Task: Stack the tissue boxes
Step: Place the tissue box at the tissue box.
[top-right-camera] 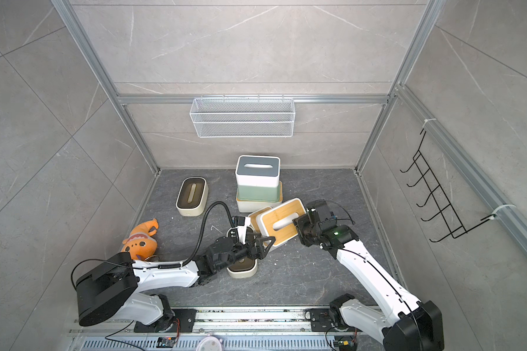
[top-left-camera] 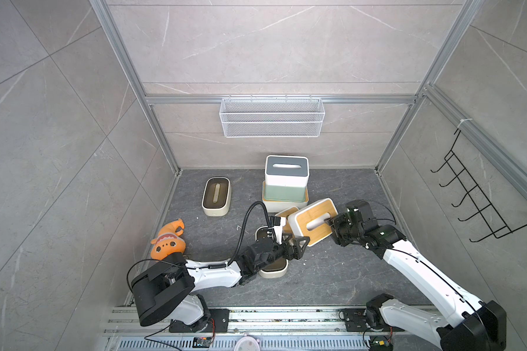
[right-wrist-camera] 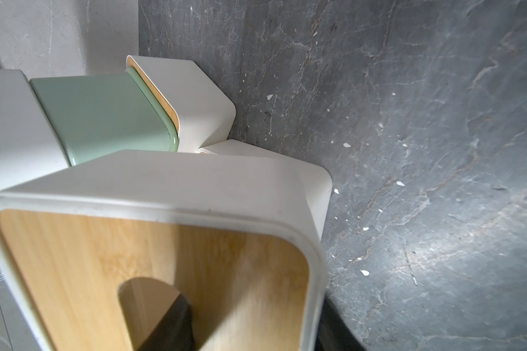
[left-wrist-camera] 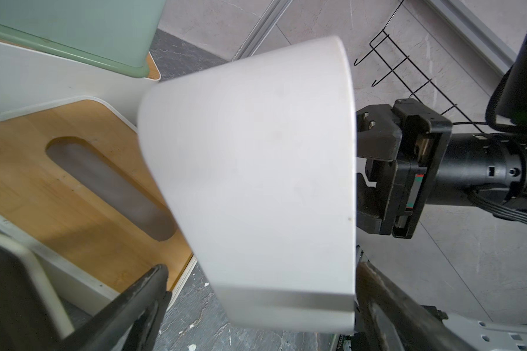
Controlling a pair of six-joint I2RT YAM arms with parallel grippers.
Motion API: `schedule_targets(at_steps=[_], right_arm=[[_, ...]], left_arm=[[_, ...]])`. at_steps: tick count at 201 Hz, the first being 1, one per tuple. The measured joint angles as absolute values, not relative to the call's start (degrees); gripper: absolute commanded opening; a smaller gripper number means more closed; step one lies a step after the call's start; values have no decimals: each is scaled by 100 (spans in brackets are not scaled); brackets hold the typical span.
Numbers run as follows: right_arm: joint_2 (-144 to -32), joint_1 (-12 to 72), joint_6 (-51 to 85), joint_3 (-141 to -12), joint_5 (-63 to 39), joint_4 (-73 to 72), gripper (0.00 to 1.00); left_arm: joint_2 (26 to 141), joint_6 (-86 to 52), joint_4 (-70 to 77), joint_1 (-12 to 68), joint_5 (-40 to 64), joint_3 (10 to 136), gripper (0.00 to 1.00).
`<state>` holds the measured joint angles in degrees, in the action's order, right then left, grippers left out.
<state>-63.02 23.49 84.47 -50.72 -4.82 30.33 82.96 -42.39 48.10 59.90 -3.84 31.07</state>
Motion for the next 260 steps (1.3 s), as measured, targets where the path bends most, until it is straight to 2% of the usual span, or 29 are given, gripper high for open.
schedule_targets(at_steps=[81,159,260], right_arm=[[-6497,2342,8639,-5074,-502,2860,39],[-6532,2327,8790,-5074,-502,2821,40],[-6530,2283,8875,-5068,-445,2628,43]], left_arm=[[8444,-4338,5063,6062,-244,3173,87],[8501,-4370,5054,6104,-397,3199,74],[8613,-4668,4967,6121,-596,3398,49]])
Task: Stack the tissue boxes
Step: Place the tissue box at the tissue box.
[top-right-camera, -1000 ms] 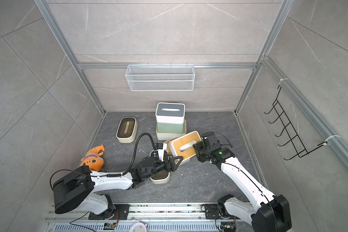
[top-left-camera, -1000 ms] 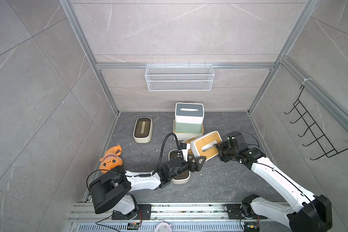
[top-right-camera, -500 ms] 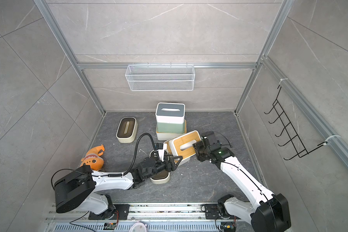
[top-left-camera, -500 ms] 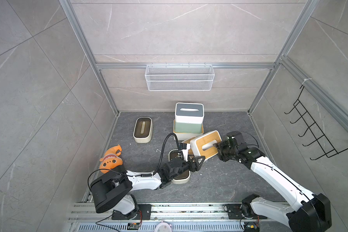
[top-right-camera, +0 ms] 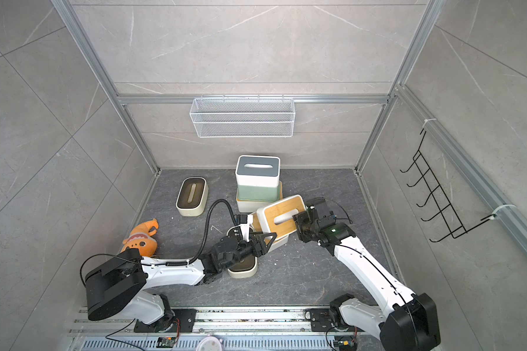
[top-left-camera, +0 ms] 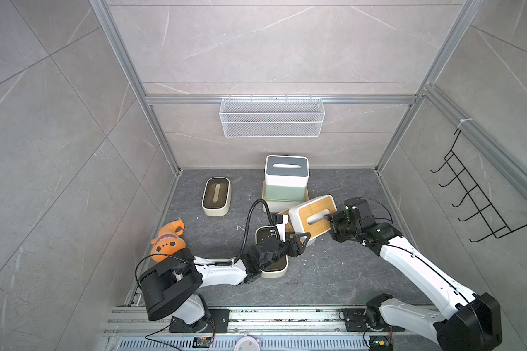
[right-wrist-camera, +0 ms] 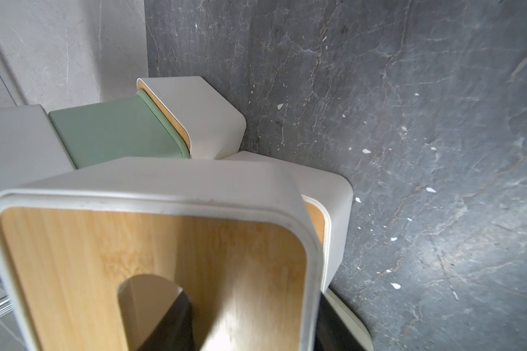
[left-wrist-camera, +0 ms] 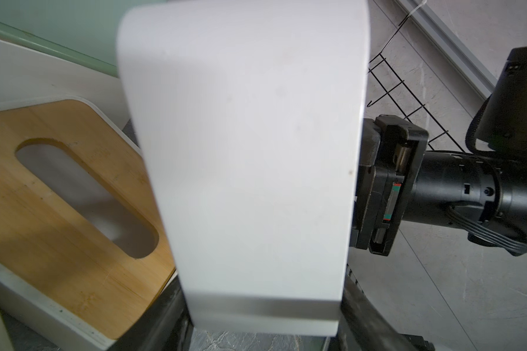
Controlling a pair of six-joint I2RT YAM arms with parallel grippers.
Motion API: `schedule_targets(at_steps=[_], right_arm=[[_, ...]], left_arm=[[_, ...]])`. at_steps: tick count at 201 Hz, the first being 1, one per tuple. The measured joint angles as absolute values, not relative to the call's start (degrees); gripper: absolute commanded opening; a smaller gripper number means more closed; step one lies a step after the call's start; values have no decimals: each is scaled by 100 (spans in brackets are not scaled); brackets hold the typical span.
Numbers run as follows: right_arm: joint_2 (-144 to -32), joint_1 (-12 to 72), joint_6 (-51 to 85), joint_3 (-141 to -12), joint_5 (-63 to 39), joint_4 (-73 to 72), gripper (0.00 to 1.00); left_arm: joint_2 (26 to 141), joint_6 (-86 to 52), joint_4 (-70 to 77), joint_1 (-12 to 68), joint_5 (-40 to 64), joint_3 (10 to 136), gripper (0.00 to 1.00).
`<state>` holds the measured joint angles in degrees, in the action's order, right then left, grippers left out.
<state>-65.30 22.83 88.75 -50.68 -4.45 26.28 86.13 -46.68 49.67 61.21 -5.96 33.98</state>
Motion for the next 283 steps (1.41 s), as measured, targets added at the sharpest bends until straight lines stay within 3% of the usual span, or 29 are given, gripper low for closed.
schedule_targets(at_steps=[38,81,125,197,283], right_arm=[[-6517,2272,8844,-5057,-392,2622,56],[-6259,2300,8519,-5050,-475,2628,82],[-5996,2307,8180,-5052,-478,2665,94],[-5330,2307,7142,-5162,-373,2917,100],[-4403,2307,4340,-5323,-449,2327,100]], left_arm=[[8604,-4735,4759,6123,-596,3505,42],[8248,-4696,3863,6178,-742,3795,37],[7787,-4619,3116,6184,-958,3826,33],[7332,-4451,1675,6213,-1105,4106,31],[6108,-4185,-207,6211,-1192,5037,30]])
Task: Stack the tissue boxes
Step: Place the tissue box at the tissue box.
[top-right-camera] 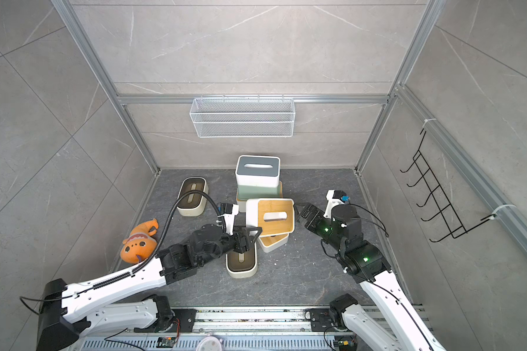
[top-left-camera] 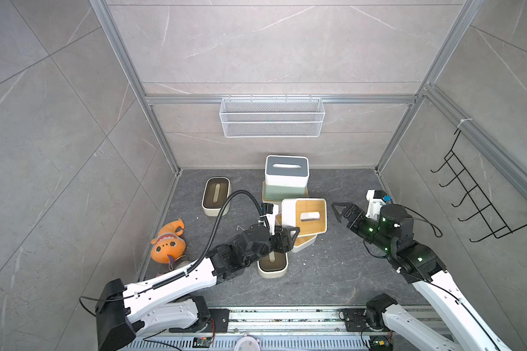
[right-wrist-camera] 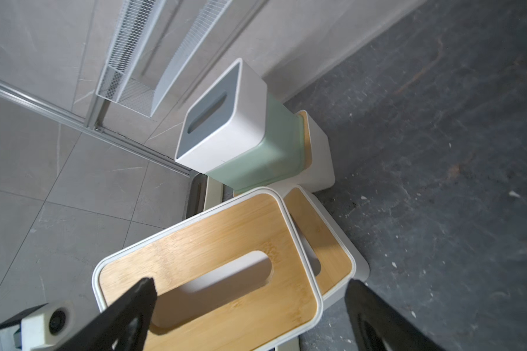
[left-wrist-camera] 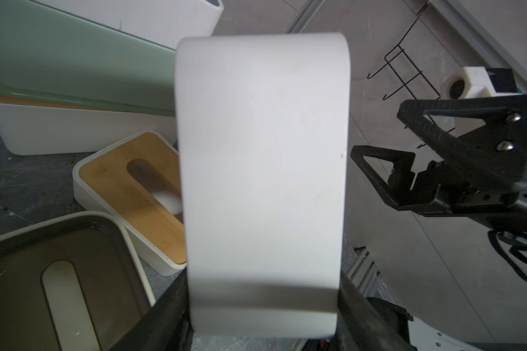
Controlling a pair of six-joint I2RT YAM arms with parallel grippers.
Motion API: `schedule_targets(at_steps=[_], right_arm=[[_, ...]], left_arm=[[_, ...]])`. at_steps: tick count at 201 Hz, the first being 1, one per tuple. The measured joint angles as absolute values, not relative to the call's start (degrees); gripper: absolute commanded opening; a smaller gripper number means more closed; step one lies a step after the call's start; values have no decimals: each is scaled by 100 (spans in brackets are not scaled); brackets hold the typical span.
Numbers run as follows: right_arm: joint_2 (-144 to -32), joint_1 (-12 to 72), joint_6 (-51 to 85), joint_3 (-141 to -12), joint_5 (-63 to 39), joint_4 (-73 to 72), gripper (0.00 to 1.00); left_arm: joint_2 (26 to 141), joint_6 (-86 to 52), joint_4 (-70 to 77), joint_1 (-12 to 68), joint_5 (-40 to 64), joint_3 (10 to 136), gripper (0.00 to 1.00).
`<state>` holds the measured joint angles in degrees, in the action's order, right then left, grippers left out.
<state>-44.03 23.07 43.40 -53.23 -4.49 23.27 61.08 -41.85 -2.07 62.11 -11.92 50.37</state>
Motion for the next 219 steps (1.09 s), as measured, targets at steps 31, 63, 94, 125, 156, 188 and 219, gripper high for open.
schedule_targets(at_steps=[31,63,94,125,156,188,219], right_arm=[[-4130,2307,3439,-5256,-694,1682,100],[-4075,2307,2679,-5207,-1120,1116,100],[-4060,2307,1855,-5030,-1874,655,100],[-3760,2307,1306,-4534,-2329,-40,100],[-3350,2307,1052,-4080,-2488,-329,100],[-3129,2307,972,-4069,-2742,-410,100],[-2847,2307,963,-4069,-2788,-246,100]], left_arm=[[5769,-4119,-895,6208,-1197,5459,29],[5605,-3988,-1553,6191,-1192,6038,29],[5640,-3852,-2025,6066,-1122,6709,29],[5929,-3846,-2265,5478,-548,7376,29],[6399,-3911,-2421,4622,270,7905,29],[6917,-4097,-2502,3656,1275,8291,29],[7376,-4305,-2488,2934,2145,8582,29]])
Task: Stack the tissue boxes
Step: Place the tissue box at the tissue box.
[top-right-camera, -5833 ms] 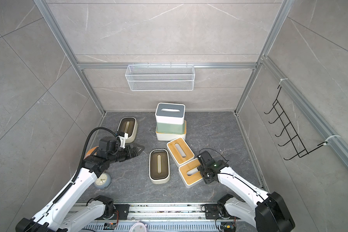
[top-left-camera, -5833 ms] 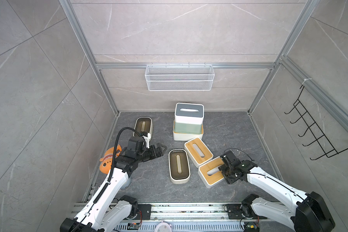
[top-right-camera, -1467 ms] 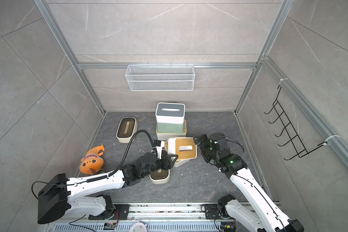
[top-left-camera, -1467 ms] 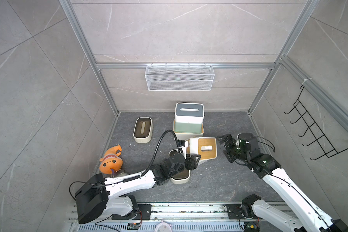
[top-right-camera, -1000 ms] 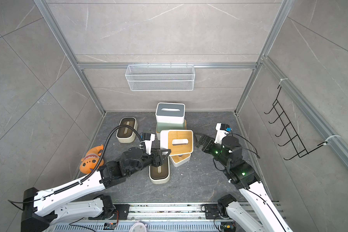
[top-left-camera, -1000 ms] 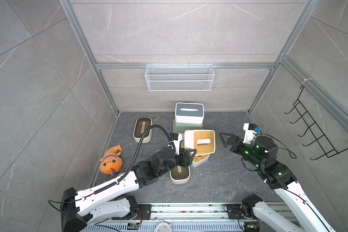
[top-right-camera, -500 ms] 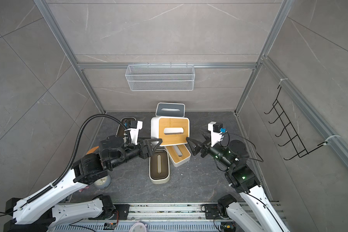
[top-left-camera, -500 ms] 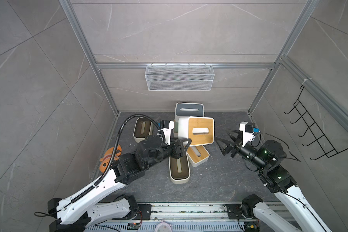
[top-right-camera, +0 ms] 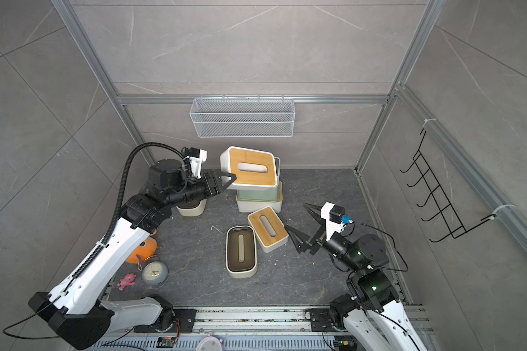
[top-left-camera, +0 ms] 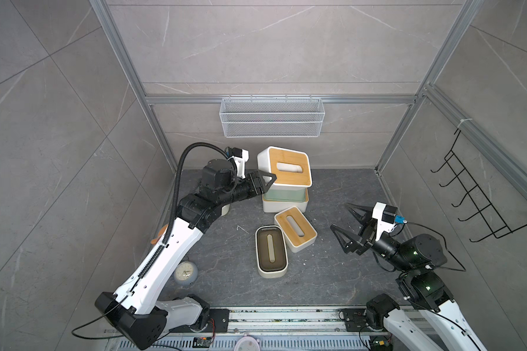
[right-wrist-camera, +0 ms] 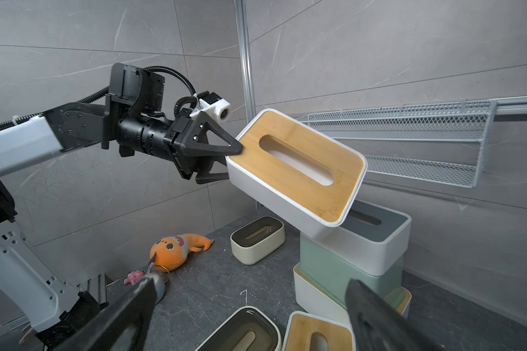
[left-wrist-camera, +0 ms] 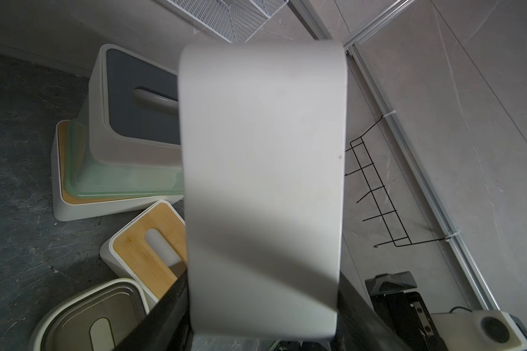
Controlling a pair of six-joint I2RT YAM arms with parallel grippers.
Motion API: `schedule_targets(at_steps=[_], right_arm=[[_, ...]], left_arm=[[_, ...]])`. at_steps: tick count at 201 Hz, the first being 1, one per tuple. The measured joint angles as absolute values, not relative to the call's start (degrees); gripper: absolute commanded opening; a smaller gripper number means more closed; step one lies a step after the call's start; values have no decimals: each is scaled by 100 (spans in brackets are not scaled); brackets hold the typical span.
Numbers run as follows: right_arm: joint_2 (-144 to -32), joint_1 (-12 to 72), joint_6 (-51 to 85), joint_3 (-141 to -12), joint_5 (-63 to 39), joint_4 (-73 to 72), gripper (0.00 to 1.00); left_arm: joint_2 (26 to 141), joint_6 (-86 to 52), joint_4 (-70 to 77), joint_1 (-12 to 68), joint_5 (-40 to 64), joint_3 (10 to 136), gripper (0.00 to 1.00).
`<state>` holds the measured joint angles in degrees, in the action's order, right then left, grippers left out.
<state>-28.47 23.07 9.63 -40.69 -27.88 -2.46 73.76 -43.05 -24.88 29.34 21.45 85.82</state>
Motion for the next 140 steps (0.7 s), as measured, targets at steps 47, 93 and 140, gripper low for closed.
schedule_targets(at_steps=[47,93,140], right_arm=[[-2781,2307,845,-4506,-2858,762,100],[-2877,2307,764,-4886,-3070,1363,100],[-2871,2307,631,-4825,-2965,1529,100]], left_arm=[[8001,-4775,-2169,2220,3385,9008,29],[8676,-5330,-1559,1710,4416,9362,29],[9288,-5739,-1090,1490,4976,9478,27]])
